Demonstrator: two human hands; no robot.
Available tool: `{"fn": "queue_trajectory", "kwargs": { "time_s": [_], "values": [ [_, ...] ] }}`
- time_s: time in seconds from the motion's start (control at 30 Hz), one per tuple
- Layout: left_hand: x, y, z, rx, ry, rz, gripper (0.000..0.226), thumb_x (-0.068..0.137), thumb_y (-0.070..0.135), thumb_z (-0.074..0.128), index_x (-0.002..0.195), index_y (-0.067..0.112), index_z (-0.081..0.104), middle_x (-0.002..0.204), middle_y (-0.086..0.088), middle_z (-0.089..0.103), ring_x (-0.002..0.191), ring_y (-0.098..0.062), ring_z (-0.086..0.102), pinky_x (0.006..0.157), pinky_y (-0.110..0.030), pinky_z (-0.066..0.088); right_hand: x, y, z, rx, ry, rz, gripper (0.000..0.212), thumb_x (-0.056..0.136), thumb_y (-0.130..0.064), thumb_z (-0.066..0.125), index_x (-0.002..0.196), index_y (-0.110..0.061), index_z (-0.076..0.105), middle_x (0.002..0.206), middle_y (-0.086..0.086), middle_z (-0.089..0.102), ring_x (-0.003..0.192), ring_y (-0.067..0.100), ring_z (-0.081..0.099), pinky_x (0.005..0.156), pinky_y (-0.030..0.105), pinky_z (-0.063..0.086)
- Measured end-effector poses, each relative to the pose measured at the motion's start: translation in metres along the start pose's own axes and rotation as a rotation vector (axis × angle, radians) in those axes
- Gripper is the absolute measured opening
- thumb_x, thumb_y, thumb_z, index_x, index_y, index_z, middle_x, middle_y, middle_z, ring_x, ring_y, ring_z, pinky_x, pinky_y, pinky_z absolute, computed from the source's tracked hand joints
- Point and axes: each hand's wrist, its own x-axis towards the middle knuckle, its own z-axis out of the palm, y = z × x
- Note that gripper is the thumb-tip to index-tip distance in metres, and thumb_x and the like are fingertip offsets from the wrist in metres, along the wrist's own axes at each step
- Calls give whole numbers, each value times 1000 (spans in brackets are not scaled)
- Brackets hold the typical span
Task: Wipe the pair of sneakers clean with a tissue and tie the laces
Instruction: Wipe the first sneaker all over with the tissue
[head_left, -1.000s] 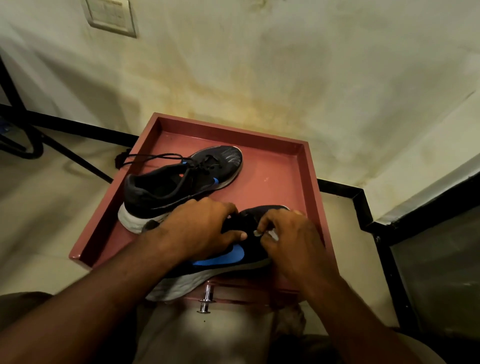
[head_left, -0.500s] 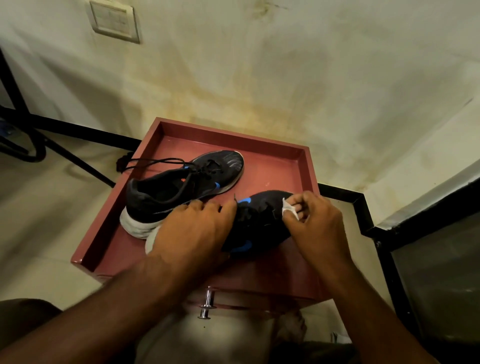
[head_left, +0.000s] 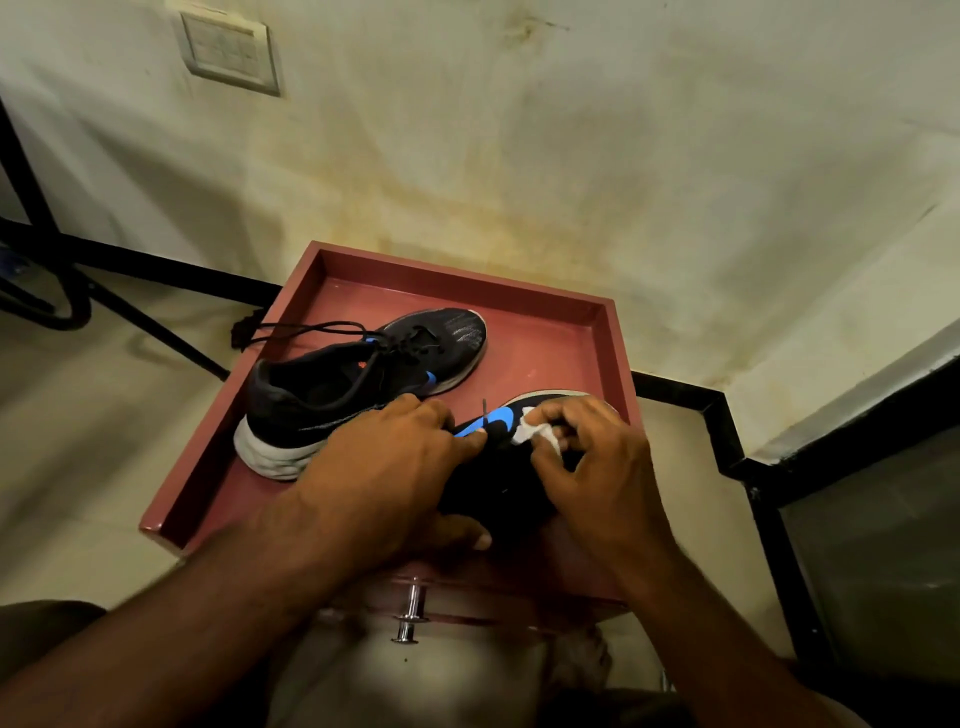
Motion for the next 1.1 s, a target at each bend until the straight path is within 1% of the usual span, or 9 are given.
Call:
{"fn": "queue_trajectory", "kwargs": {
  "time_s": [0.17,0.3,0.47,0.57,0.7,0.87,0.93,1.03,1.1],
  "values": [
    [6,2,8,-100,-40,-33,136,54,84,76,158,24,12,142,4,39,127,-18,40,110,-35,40,12,11,-16,-85,98,42,17,84,-7,73,99,-15,74,95,-2,68,83,17,65,71,38,57],
    [8,5,19,-77,-13,31,121,52,91,69,150,32,29,128,5,37,114,-16,35,97,-33,40,8,8,-17,-73,94,59,17,84,-10,77,99,-16,73,96,-4,63,82,10,65,69,20,55],
    [7,7,34,-211,15,68,123,54,83,75,153,30,25,148,10,39,132,-14,41,108,-33,37,-10,-20,4,-45,-128,-136,13,88,-12,73,101,-15,72,100,-5,65,90,7,60,83,14,49],
    [6,6,36,-292,32,72,115,53,80,76,148,34,30,139,15,51,125,-11,51,106,-35,42,5,-1,-9,-183,21,-55,11,86,-8,73,95,-15,72,95,-4,63,83,8,56,77,7,42],
    [10,2,36,-300,32,71,110,55,78,76,146,33,34,137,13,56,124,-14,56,104,-38,46,9,17,-22,-158,155,83,9,86,-10,71,92,-17,73,93,-3,65,80,13,62,71,33,56],
    [11,1,37,-396,44,79,103,53,69,79,144,42,39,130,18,60,118,-8,59,99,-36,49,-9,-12,4,-110,-73,-131,9,89,-7,69,96,-13,72,94,-2,69,87,10,62,83,16,49],
    [11,0,35,-417,47,76,101,57,64,82,145,42,38,130,18,60,118,-8,58,99,-35,49,4,5,-11,-154,27,-22,16,86,-1,69,91,-16,73,92,-6,67,82,6,60,77,7,42],
    [9,2,30,-403,41,70,101,62,59,85,149,40,36,134,17,59,121,-9,56,101,-33,47,13,25,-31,-132,148,186,18,83,-3,71,85,-21,74,89,-10,67,79,3,62,69,10,46],
    [10,4,29,-371,39,69,98,65,58,85,148,38,37,135,16,58,123,-10,56,101,-32,46,5,15,-20,-144,94,147,18,82,-3,72,86,-20,75,91,-10,69,81,2,63,72,6,45]
  ]
}}
